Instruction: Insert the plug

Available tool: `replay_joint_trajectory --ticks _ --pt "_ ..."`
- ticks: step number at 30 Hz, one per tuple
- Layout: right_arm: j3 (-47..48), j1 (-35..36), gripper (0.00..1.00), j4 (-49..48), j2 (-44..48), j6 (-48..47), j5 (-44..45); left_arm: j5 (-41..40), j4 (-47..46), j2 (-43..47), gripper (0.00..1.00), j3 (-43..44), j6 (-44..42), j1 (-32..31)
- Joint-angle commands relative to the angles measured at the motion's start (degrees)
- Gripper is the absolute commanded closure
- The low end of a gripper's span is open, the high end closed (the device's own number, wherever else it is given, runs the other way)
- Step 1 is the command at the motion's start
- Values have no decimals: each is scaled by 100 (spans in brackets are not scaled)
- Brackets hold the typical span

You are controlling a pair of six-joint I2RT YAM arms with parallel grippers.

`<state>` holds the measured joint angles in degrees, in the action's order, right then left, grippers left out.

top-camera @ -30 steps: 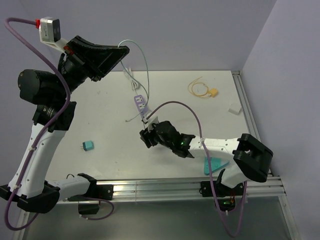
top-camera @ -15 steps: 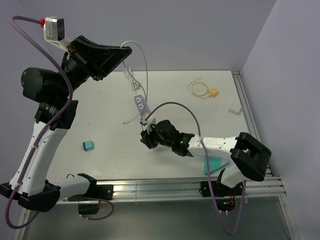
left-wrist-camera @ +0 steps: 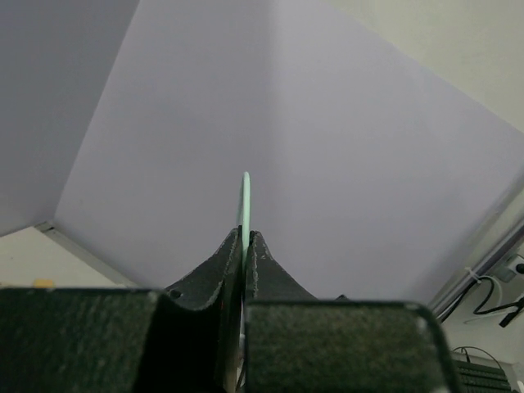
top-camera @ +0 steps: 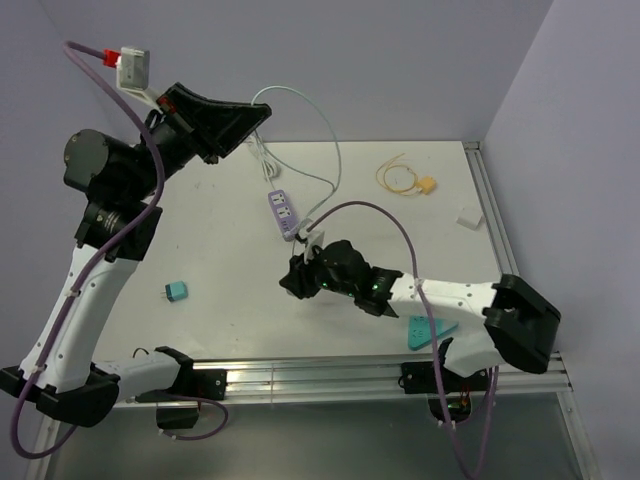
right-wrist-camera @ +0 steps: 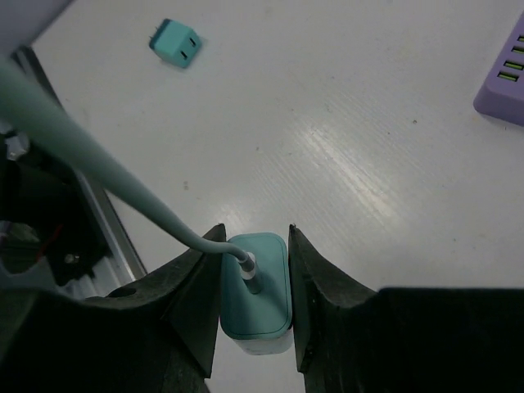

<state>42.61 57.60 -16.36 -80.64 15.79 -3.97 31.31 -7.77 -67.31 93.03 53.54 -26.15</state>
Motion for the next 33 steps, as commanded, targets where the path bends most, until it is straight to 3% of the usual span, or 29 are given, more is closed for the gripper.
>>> replay_joint_trajectory --ticks 1,6,9,11,20,27,31,32,33 --pt "-235 5 100 -149 873 889 185 -73 460 -150 92 -215 -520 -22" --pt "-508 -4 100 825 1962 1619 1264 173 391 -721 85 -785 -642 -48" --pt "-561 -4 100 1564 2481 2023 1837 139 320 -1125 73 -1023 -783 -162" --pt "-613 -4 100 2011 2876 2286 2057 51 355 -1528 71 -1042 -897 -293" --pt "-877 -117 100 3270 4169 2894 2708 -36 364 -3349 69 -629 -1091 -663" --pt "-834 -776 100 3543 4004 2860 2288 -81 197 -4132 58 -489 -968 -760" --pt "-684 -1451 100 3595 3610 2658 1971 -318 556 -4431 51 -138 -1108 -804" --pt "-623 -1576 100 3639 3512 2622 1892 -362 618 -4449 47 -93 -1178 -812" --pt "-509 -1673 100 3675 3433 2587 1821 -502 715 -4449 32 -40 -1214 -813"
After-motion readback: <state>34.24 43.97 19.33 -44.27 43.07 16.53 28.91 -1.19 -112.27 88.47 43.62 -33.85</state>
